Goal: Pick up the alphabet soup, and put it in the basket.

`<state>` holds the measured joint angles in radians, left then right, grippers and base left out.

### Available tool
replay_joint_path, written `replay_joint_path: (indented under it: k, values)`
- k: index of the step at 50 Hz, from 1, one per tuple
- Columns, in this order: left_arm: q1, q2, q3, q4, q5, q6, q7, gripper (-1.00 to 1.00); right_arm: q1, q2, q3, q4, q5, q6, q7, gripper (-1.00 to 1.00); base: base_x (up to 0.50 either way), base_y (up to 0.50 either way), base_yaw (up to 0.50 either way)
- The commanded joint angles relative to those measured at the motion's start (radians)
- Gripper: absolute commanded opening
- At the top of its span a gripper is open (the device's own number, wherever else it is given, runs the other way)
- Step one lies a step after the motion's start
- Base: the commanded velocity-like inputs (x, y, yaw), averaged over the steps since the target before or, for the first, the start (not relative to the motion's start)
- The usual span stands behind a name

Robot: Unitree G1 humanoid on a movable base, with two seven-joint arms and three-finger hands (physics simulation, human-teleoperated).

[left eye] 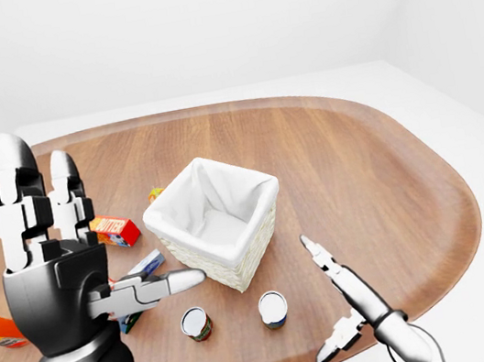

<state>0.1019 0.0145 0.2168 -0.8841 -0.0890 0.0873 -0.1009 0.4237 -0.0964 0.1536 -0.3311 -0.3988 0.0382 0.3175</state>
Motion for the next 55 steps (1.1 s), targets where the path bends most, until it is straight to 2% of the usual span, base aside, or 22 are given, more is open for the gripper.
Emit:
replay_joint_path:
  k: [1,7,34,55]
  values:
    - [0.004,-0.002,-0.007,0.005,0.008,0.0,0.0,1.0,-0.03,-0.01,0.033,0.051,-0.052,0.031,-0.019,1.0,0.0,0.0,0.0]
    - [0.002,-0.002,-0.006,0.008,0.007,0.0,0.0,1.0,-0.065,-0.004,0.041,0.069,-0.078,0.049,-0.032,1.0,0.0,0.0,0.0]
    - [0.0,0.0,-0.003,0.015,0.004,0.0,0.0,1.0,-0.156,0.018,0.114,0.148,-0.2,0.049,-0.092,1.0,0.0,0.0,0.0]
    - [0.001,-0.001,-0.01,0.021,0.009,0.0,-0.001,1.0,-0.175,0.019,0.143,0.198,-0.258,0.049,-0.085,1.0,0.0,0.0,0.0]
